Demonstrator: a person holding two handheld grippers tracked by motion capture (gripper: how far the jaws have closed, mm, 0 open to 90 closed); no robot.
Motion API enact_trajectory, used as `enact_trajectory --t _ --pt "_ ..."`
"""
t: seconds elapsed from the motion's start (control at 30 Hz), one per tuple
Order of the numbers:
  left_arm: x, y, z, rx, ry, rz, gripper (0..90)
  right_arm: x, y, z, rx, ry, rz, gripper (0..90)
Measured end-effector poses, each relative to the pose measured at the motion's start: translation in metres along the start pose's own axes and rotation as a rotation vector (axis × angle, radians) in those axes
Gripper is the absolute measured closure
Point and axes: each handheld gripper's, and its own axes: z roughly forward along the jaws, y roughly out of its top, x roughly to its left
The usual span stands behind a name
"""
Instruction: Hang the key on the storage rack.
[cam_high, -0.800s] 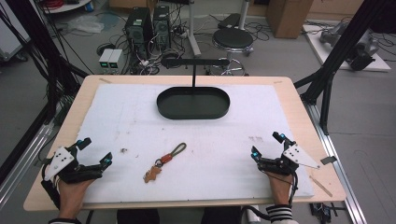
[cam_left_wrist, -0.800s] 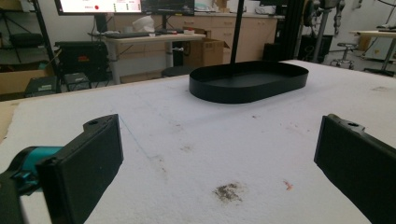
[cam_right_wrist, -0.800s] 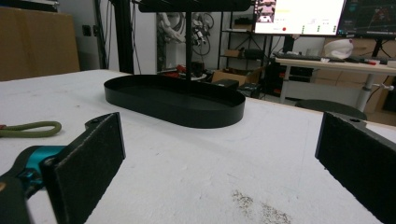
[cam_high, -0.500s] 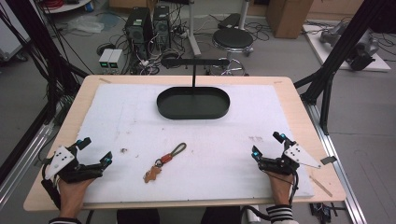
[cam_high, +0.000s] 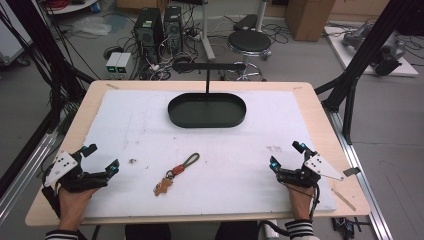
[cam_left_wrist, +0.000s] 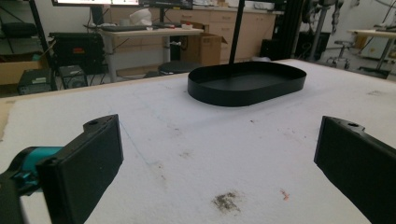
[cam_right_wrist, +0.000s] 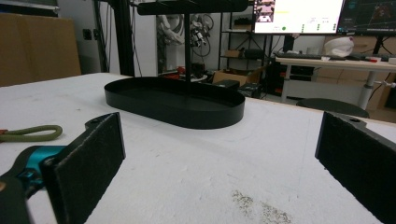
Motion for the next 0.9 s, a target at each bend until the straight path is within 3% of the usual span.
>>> enact_trajectory --t 0.03,0.1,0.17,0.23,0.3,0.33,0.57,0.73,0.9 --pt "0.000 0.000 0.000 0.000 0.000 0.000 1.7 0.000 0.000 0.000 0.000 0.000 0.001 0.4" --pt "-0.002 0.013 0.005 0.027 -0.046 0.016 1.7 0.000 0.000 0.000 0.000 0.000 0.001 0.5" --pt "-0.004 0.023 0.009 0.066 -0.057 0.036 1.7 0.000 0.000 0.000 0.000 -0.001 0.000 0.4" --pt "-0.007 0.033 0.013 0.088 -0.109 0.055 1.7 0.000 0.000 0.000 0.000 -0.001 -0.001 0.4" --pt "-0.008 0.038 0.016 0.100 -0.124 0.072 1.7 0.000 0.000 0.000 0.000 -0.001 0.000 0.4" --pt "-0.011 0.049 0.022 0.132 -0.163 0.083 1.7 0.000 0.000 0.000 0.000 0.000 0.000 0.4" --pt "-0.023 0.076 0.047 0.270 -0.238 0.128 1.7 0.000 0.000 0.000 -0.002 -0.001 -0.001 0.4" --pt "-0.032 0.085 0.063 0.357 -0.286 0.185 1.7 0.000 0.000 0.000 -0.002 -0.001 -0.003 0.4" --pt "-0.045 0.083 0.081 0.447 -0.317 0.230 1.7 0.000 0.000 0.001 -0.003 -0.002 -0.008 0.4"
